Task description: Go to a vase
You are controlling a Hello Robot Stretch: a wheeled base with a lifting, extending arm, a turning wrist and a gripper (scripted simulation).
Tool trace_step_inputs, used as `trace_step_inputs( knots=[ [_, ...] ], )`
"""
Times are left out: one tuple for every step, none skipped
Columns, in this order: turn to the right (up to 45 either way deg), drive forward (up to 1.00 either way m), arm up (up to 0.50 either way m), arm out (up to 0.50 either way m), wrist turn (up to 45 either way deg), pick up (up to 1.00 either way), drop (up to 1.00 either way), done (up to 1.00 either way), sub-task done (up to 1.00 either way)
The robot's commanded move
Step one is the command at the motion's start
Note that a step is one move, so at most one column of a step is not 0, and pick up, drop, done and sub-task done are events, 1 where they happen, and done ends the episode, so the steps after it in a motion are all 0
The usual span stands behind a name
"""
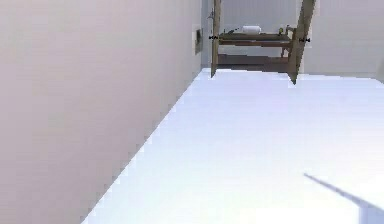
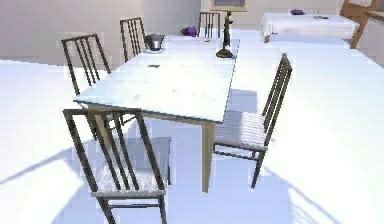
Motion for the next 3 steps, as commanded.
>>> trace_step_inputs(
  knots=[
    [0.0, 0.90, 0.00, 0.00, 0.0, 0.00, 0.00, 0.00, 0.00],
    [21.0, 0.00, 0.00, 0.00, 0.0, 0.00, 0.00, 0.00, 0.00],
    [0.0, 1.00, 0.00, 0.00, 0.0, 0.00, 0.00, 0.00, 0.00]
  ],
)
